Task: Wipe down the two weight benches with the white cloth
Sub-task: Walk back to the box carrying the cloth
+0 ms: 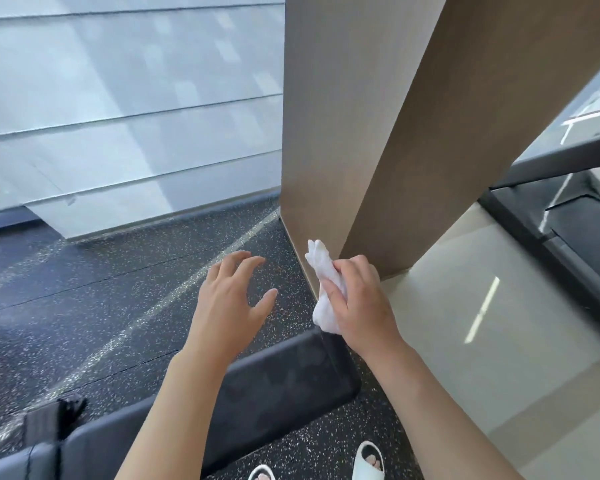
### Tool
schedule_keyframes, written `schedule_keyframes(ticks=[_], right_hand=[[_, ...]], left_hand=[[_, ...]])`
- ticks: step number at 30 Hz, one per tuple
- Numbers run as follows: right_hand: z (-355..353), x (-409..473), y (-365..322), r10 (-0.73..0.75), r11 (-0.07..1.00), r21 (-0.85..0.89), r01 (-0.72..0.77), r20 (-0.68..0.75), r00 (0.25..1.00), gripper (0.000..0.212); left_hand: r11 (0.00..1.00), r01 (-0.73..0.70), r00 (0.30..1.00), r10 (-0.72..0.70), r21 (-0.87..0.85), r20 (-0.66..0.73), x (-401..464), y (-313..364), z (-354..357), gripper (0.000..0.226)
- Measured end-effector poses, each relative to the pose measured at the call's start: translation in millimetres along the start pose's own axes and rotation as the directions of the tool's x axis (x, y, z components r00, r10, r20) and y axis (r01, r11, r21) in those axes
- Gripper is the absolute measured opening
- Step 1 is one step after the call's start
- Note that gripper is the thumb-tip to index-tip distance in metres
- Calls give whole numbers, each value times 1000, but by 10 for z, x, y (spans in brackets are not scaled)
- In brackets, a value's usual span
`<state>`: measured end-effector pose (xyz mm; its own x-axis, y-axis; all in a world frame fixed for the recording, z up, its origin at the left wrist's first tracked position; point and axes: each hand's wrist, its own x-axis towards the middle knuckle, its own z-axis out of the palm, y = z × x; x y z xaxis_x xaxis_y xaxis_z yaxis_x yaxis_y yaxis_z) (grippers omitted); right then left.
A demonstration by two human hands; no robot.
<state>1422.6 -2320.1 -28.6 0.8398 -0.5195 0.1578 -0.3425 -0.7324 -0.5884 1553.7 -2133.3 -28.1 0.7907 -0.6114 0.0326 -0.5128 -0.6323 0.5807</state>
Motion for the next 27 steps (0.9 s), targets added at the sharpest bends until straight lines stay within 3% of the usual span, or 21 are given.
schedule_keyframes(ticks=[13,27], right_hand=[[-510,254,-704,-68,998,-15,68,-34,997,21],[-964,834,-430,-244,969,40,242,74,967,22]], left_hand=[[996,21,993,-32,-89,-114,-81,184,-892,49],[981,184,944,-194,-62,-268,-178,727,-863,49]])
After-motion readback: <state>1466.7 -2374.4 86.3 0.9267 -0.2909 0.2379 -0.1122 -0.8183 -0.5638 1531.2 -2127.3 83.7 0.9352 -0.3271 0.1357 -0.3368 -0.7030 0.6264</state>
